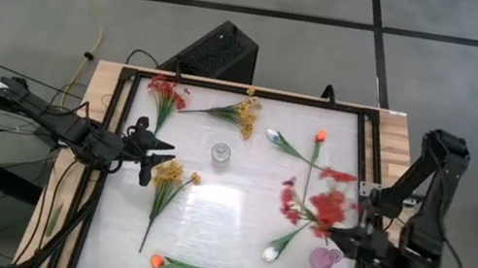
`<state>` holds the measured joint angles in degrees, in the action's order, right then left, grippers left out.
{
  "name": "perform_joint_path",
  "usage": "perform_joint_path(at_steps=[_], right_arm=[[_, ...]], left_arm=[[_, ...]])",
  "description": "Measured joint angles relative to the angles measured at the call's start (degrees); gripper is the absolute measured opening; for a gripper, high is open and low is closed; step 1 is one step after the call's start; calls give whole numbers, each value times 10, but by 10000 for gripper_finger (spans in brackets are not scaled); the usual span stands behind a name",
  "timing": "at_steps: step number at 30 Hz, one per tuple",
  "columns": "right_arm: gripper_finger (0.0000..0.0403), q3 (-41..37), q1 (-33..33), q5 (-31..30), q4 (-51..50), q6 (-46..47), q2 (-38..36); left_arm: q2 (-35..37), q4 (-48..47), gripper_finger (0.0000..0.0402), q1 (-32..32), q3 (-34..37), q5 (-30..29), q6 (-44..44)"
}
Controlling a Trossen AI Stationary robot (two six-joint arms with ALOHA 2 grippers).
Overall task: Sort flowers into vase by color
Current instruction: Put the bottom red flowers into the pink vase
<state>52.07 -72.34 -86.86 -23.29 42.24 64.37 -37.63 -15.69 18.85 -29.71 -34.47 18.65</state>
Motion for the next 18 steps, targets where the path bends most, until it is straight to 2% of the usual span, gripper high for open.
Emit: perform_joint_path(at_steps=[2,5,18], right_arm=[[25,0,-31,-30,1,11,10],[25,0,-56,-31,2,16,29],[25,0,-65,-32,-2,30,96]], left_arm=[[0,8,116,0,0,-7,0],[0,14,116,0,0,-8,-10],[0,36,116,0,0,-18,15]])
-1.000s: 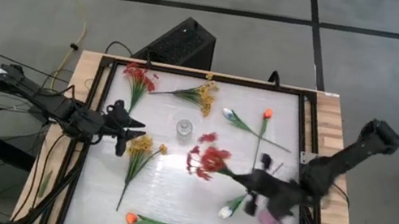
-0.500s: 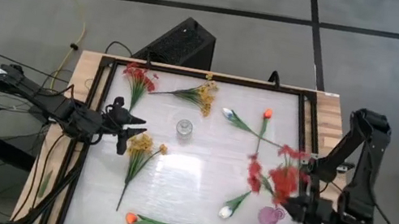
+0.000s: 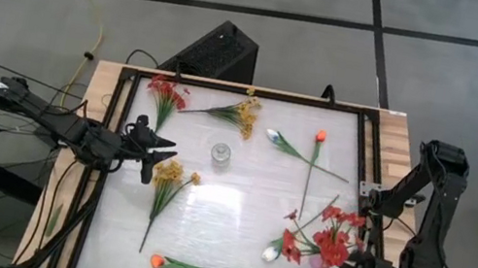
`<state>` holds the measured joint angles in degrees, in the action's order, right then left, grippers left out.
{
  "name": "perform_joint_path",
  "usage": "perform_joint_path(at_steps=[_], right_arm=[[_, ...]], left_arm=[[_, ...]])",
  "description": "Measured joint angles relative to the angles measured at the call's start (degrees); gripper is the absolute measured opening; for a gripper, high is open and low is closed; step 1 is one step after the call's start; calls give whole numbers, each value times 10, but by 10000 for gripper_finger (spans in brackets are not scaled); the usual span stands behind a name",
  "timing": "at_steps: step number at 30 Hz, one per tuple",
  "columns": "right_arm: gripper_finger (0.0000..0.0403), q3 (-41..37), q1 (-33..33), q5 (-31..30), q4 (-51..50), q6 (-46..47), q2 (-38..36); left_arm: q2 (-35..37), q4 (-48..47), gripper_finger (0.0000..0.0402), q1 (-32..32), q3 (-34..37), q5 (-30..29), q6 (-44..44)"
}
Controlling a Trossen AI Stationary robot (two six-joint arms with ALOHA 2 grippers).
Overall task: Sort flowers into vase by color
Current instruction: Put the bottom red flowers into the pink vase
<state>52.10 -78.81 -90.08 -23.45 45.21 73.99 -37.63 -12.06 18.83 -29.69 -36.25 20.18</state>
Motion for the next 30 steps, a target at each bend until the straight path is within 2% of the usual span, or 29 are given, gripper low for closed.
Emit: perform_joint_path(at_steps=[9,21,25,30], right_arm=[[25,0,0,0,-8,-13,-3],[26,0,-38,0,-49,-18,-18],[25,0,-36,1,-98,32,-18],[26,0,-36,17,-180,158,-16]], left_arm=[[0,0,116,0,0,15,6],[0,0,116,0,0,14,6],[0,0,116,0,0,14,6],[0,0,116,0,0,14,12]])
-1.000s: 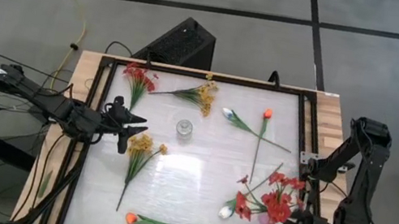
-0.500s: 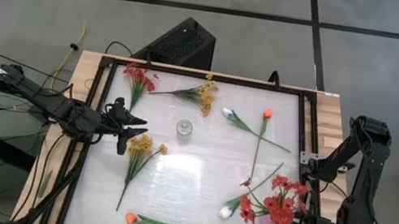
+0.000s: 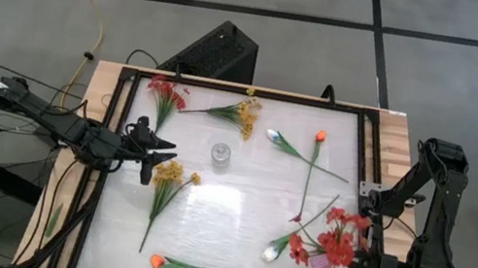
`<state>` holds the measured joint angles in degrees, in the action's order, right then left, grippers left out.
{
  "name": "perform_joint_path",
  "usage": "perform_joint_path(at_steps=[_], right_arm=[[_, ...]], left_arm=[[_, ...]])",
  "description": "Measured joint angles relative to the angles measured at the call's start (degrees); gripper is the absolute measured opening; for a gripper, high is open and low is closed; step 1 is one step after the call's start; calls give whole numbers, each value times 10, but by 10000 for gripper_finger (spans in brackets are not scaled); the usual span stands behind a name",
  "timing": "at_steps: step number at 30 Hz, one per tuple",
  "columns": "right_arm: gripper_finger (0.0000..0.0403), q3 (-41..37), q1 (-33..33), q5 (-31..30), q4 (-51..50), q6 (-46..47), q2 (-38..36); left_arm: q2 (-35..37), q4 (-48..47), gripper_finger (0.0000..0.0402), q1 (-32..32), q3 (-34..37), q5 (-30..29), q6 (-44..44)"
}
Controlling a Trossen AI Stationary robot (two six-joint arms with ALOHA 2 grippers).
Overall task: Sort flowers into vase by color
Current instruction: Put the bottom red flowers into the pink vase
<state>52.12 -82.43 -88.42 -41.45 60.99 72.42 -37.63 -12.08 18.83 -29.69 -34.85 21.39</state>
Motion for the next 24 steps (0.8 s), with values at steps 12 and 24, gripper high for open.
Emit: perform_joint_path(at_steps=[12,24], right_arm=[[29,0,1,28,-38,37,0],[102,0,1,65,-45,36,0]], left_arm=[[0,0,116,0,0,-14,4],[0,0,116,0,0,-15,5]])
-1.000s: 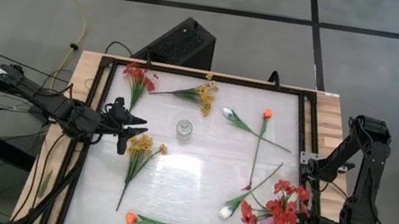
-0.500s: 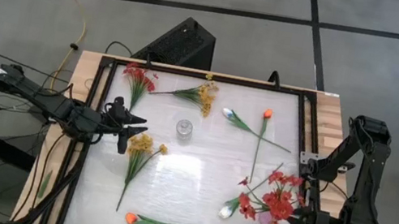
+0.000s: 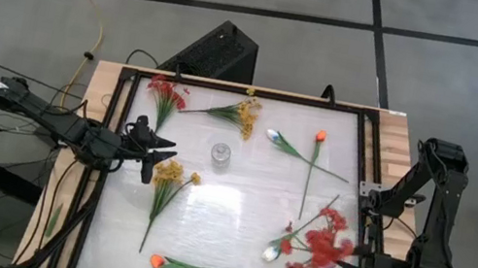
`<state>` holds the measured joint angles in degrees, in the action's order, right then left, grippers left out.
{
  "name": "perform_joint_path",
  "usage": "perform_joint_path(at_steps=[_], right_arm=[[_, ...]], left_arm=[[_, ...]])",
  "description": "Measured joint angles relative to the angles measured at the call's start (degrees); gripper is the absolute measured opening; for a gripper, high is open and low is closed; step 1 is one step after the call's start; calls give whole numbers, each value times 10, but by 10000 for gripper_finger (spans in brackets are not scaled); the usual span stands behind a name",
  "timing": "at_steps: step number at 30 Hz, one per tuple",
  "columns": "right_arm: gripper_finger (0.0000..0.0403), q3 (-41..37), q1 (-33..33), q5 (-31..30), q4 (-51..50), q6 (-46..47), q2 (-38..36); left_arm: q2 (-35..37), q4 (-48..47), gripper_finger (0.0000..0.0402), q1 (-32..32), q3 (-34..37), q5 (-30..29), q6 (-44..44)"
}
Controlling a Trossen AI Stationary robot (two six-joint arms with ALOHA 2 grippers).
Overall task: Sort flowers into vase by color
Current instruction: Put the bottom red flowers into the pink vase
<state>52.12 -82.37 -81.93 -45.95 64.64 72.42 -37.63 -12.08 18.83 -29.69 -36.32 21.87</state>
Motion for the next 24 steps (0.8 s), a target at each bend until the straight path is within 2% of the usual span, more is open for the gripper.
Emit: perform_joint_path(at_steps=[10,13,24], right_arm=[[206,3,-2,1,0,-2,-1],[227,15,-3,22,-1,-2,-1],[224,90,6,104,-9,-43,-1]], left_arm=[[0,0,116,0,0,0,0],[0,0,116,0,0,-1,0],[0,0,116,0,0,-1,0]])
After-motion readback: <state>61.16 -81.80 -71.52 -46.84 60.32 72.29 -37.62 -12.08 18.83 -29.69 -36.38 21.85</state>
